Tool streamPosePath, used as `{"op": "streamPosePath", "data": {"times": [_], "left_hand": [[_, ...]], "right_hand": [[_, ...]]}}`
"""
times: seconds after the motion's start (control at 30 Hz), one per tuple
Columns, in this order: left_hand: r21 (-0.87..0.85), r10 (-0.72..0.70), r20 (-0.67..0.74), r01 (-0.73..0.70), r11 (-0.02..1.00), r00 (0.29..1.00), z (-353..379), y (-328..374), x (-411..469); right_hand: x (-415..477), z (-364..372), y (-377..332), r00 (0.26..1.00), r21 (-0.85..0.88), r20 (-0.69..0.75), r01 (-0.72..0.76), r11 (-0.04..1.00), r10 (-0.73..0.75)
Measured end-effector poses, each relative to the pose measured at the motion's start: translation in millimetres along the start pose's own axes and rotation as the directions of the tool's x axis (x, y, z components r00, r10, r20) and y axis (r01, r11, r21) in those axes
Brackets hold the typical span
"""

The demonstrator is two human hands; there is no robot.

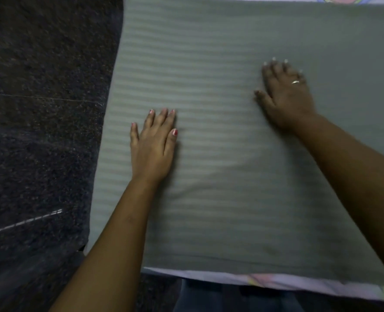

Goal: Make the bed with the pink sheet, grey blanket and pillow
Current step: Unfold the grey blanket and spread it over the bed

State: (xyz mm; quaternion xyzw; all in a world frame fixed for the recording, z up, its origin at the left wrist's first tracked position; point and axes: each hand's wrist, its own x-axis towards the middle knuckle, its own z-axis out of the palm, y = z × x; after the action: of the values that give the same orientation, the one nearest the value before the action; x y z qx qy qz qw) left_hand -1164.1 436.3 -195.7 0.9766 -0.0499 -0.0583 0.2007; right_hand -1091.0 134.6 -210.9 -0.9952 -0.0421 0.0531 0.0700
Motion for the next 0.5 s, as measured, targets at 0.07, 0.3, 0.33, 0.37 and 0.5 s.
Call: {"op": "streamPosePath", "data": {"times": [0.07, 0.3, 0.33, 0.37, 0.5], "left_hand": [[-0.004, -0.027, 0.008, 0.027, 1.000, 1.000, 1, 3, 1], [-0.097, -0.028, 0.061, 0.033, 0.995, 0.998, -6, 20, 5], [-0.106, -0.008, 0.080, 0.017, 0.994, 0.997, -5, 26, 7], [-0.122, 0.018, 0.106, -0.005, 0.993, 0.994, -5, 32, 10], [-0.084, 0.007, 0.166, 0.007, 0.996, 0.986, -4, 44, 35]], "right_hand": [[-13, 10, -16, 0.995, -0.005, 0.003, -0.096, 0.995, 0.096], [-166, 27, -215, 0.789, 0.447, -0.078, 0.574, 0.686, -0.610], [-181, 19, -228, 0.760, 0.525, -0.121, 0.595, 0.609, -0.638], [-190, 11, -234, 0.753, 0.597, -0.105, 0.570, 0.564, -0.650], [-170, 12, -214, 0.696, 0.541, -0.150, 0.652, 0.531, -0.702]]}}
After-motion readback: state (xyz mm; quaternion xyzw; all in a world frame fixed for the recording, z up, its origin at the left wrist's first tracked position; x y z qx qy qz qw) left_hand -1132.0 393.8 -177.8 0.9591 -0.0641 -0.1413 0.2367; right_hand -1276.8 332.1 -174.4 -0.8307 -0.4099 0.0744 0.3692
